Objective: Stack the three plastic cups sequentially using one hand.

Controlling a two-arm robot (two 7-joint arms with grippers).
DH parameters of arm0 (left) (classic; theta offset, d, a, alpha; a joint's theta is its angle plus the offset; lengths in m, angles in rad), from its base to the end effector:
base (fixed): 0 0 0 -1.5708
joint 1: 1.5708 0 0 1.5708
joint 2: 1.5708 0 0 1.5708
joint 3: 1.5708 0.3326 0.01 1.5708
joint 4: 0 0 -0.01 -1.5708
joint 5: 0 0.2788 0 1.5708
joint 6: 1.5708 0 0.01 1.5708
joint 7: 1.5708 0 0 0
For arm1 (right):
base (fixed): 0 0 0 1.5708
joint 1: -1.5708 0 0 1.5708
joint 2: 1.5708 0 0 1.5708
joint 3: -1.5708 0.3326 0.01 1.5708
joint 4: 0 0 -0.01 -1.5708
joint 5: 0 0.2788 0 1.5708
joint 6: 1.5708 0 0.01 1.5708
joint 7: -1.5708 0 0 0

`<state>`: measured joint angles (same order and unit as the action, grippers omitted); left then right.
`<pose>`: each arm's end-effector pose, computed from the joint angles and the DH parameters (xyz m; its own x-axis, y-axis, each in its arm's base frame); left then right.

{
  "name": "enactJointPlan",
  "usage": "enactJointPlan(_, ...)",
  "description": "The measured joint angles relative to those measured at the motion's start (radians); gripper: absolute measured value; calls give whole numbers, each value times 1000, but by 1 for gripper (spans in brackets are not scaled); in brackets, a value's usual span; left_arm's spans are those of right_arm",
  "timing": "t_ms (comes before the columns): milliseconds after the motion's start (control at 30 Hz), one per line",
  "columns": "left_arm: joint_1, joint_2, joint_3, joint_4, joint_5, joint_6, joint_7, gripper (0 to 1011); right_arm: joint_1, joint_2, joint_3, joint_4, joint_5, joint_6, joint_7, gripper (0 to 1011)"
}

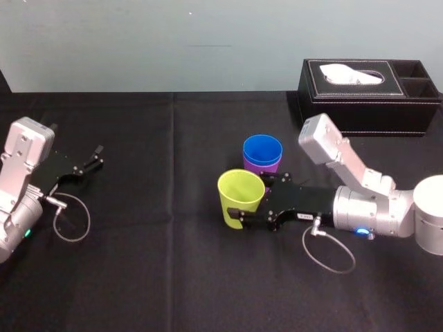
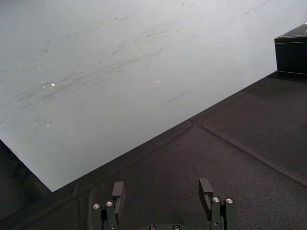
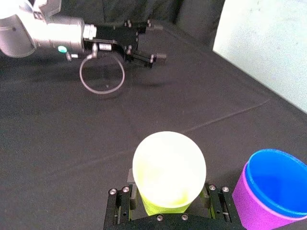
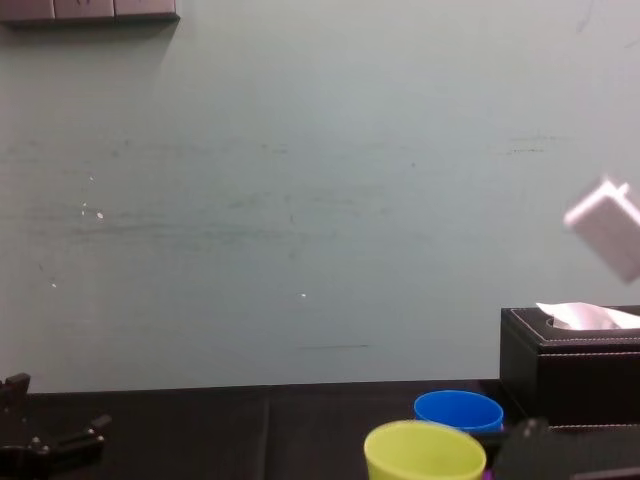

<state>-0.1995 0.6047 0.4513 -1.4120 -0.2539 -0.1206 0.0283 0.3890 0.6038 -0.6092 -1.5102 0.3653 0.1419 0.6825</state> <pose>0.3367 0.1148 -0.3309 0.2922 0.8803 0.3738 -0.9553 0.2873 0.0702 0.3750 -0.0647 -0.2725 0.8991 -0.4103 0.1523 0.4375 0.8321 -0.3411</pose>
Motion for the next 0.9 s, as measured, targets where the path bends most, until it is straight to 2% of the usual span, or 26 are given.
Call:
enactJointPlan(200,0,0,0,0,0,0,0,1011,-1,33,28,-80,33,63,-13,726)
enactJointPlan(467,0,0,0,0,0,0,0,1011,18,56,56,-133,81,122,-28,726)
enactJointPlan(700,0,0,0,0,0,0,0,1011,43,65,68,-147,105,143,-43,726)
enactJointPlan(900,0,0,0,0,0,0,0,1011,78,64,69,-134,109,161,-61,726)
